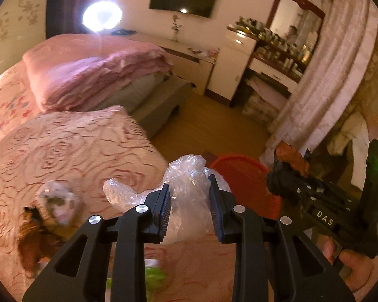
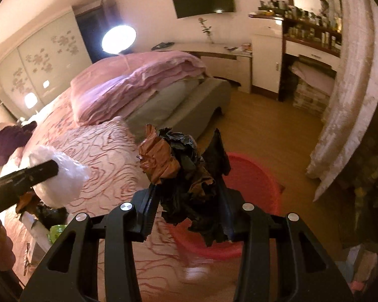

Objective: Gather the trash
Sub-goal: 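Carry bag and wrappers over the red wastebasket and open both grippers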

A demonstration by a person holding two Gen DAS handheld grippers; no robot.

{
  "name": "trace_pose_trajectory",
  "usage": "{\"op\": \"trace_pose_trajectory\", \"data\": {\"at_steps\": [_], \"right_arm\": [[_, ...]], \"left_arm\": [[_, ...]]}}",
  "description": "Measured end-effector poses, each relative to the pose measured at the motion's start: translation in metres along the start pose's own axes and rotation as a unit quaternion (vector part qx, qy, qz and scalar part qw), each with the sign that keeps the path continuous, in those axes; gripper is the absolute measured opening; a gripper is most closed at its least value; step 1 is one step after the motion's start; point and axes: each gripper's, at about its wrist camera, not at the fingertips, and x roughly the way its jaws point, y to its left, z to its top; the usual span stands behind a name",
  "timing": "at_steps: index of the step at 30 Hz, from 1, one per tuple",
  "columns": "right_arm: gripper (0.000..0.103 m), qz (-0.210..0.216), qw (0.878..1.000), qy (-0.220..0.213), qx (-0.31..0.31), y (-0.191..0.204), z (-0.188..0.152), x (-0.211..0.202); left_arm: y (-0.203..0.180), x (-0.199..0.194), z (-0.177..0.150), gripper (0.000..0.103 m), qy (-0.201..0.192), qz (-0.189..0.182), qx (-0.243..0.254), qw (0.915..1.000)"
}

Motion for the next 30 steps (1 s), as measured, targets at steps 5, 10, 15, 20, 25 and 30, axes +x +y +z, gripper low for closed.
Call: {"op": "trace_pose_trajectory", "data": {"at_steps": [5,10,15,20,25,30], "right_arm": [[0.041,-0.013,1.000,-0.005,0.021,-0.021,0.000,-0.003],[0.041,-0.019,0.999,-0.003,0.032,-0.035,-0.004,-0.003],[0.041,-0.027,0.999,0.001,0.037,-0.044,-0.005,0.000],[0.041,-0.040,0.999,0.010,0.033,-0.054,-0.006,0.008],[0.041,-0.038,0.998,0.031,0.050,-0.065,-0.009,0.022],[0.041,-0.035,0.995,0.070,0.061,-0.071,-0.017,0.044]], "left_arm": [[-0.025,0.019,0.004,0.027,0.012,-0.007,0.026,0.9996],[-0.042,0.036,0.005,0.027,0.025,-0.021,0.035,0.9989],[-0.056,0.056,0.004,0.027,0.043,-0.031,0.046,0.9975],[-0.064,0.083,0.002,0.027,0.072,-0.042,0.048,0.9953],[-0.069,0.106,-0.002,0.027,0.100,-0.047,0.052,0.9925],[-0.071,0.125,-0.009,0.028,0.122,-0.046,0.059,0.9897]]}}
